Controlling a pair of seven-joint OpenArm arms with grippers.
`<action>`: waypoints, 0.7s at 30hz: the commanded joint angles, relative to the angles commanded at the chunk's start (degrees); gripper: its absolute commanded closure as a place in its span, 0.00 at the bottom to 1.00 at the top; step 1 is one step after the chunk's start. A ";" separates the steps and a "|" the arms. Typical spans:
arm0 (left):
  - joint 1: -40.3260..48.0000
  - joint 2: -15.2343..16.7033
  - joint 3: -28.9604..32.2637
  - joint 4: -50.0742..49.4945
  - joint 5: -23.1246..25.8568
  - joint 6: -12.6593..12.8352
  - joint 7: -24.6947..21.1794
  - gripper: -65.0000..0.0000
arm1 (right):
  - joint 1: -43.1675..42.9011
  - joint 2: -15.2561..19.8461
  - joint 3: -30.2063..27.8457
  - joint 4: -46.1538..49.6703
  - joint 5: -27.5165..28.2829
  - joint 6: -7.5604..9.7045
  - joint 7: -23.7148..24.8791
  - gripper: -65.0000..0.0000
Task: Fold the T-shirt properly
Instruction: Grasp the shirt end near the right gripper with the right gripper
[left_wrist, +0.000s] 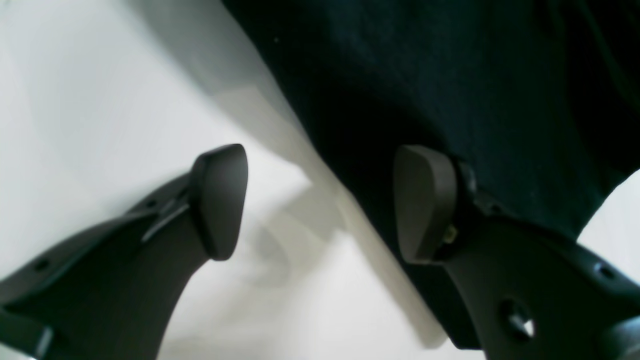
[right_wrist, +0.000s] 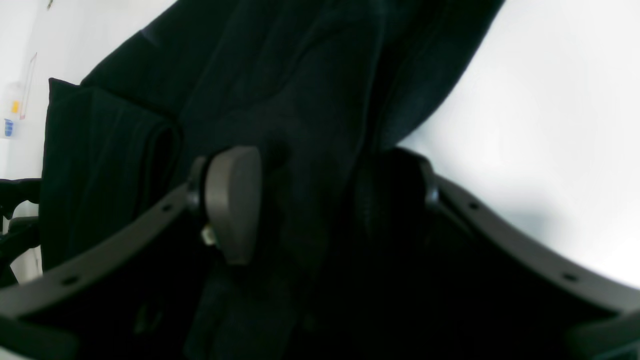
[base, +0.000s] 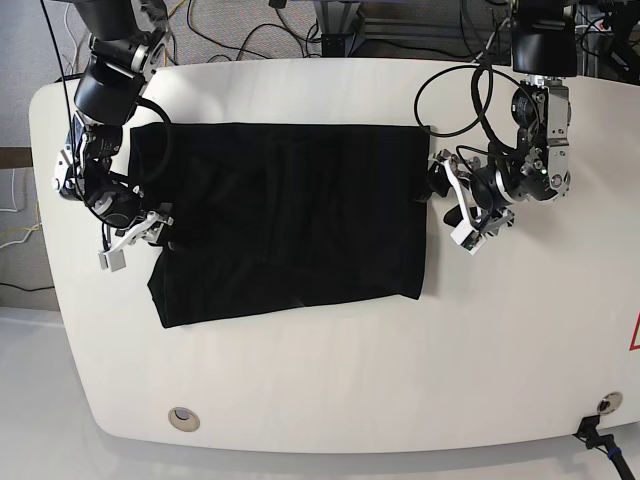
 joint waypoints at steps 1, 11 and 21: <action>-0.09 0.00 0.00 0.00 0.00 0.00 0.00 0.34 | 0.00 -0.35 0.00 0.00 0.00 0.00 0.00 0.42; -0.18 0.00 0.09 -0.09 0.09 0.00 0.00 0.34 | -0.18 -3.16 -4.13 0.00 -0.09 0.00 0.00 0.79; -0.18 0.00 0.44 -0.09 0.09 0.00 0.00 0.34 | -0.35 -3.34 -3.96 12.40 -0.09 0.00 -7.21 1.00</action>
